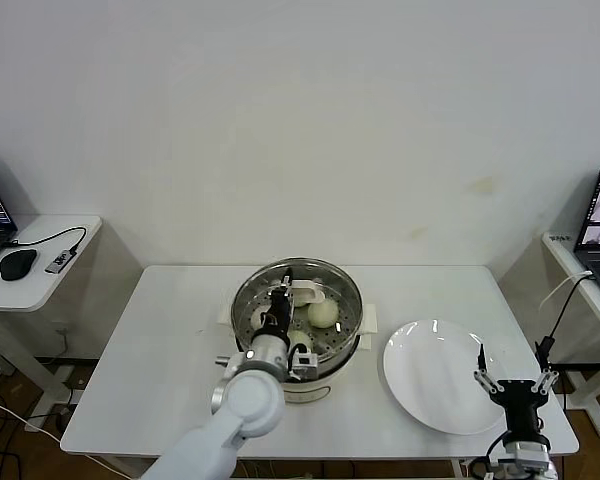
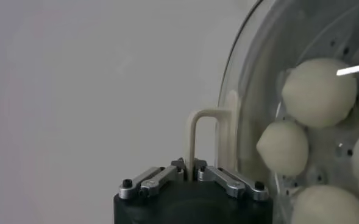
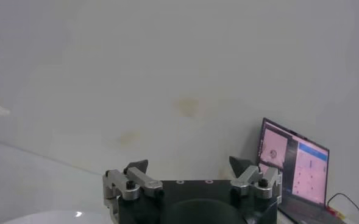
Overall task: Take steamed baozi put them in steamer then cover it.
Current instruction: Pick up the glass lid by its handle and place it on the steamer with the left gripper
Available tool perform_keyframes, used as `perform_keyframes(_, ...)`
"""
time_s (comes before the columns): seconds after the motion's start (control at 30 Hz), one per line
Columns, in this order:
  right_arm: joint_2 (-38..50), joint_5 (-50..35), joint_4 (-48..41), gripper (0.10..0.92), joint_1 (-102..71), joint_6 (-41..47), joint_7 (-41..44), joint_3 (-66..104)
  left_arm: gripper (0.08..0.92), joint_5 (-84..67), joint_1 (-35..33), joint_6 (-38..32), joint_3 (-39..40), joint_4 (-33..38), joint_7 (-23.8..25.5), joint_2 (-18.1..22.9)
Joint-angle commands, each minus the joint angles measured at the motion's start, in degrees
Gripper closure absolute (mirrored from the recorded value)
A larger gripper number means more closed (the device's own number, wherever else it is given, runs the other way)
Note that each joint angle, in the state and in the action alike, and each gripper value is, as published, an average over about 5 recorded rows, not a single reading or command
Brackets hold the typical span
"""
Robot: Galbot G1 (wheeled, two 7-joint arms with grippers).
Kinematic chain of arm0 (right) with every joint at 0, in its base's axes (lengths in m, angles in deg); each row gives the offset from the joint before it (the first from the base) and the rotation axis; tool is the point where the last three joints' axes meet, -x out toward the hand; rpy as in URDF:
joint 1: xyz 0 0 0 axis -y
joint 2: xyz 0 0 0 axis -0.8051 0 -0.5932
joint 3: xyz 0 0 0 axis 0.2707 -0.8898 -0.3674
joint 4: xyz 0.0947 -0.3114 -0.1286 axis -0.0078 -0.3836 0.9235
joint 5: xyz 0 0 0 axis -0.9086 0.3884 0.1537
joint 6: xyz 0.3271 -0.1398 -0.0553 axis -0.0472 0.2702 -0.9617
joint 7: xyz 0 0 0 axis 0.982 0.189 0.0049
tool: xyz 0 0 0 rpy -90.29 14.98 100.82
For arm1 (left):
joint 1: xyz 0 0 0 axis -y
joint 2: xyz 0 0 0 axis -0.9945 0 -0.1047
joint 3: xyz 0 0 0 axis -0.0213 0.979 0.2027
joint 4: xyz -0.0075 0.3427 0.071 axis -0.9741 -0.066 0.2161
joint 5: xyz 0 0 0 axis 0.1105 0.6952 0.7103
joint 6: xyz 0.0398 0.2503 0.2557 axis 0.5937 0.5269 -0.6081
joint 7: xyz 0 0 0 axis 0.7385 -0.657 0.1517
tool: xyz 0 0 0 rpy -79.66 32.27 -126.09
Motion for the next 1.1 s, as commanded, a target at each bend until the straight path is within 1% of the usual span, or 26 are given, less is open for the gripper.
perform_keyframes(0.03,-0.03,0.28,-0.28,0.203,0.02,-0.16,0.02,-0.08,0.845,1.68,-0.28,-0.33,0.61,-1.28,0.22,1.65)
perform_keyframes(0.43,0.13,0.2,-0.54,0.203,-0.29,-0.68,0.4,-0.17,0.845,1.43,-0.86,-0.97,-0.51,-2.1,-0.32,0.87)
perform_keyframes(0.63,0.14,0.22,-0.74,0.203,-0.27,-0.79,0.45,-0.23,0.845,1.96,-1.19,-1.22,-0.39,-2.41,-0.88,2.02)
perform_keyframes(0.9,0.26,0.17,-0.94,0.203,-0.34,-0.92,0.5,-0.24,0.845,2.16,-1.94,-1.79,-1.11,-1.89,-2.09,2.45)
perform_keyframes(1.0,0.22,0.21,-0.98,0.203,-0.28,-0.91,0.51,-0.43,0.836,2.33,-2.45,-1.9,-1.71,-0.87,-2.59,2.64)
perform_keyframes(1.1,0.14,0.25,-0.95,0.203,-0.22,-0.92,0.51,-0.62,0.762,2.55,-3.53,-2.05,-2.23,0.83,-2.9,2.27)
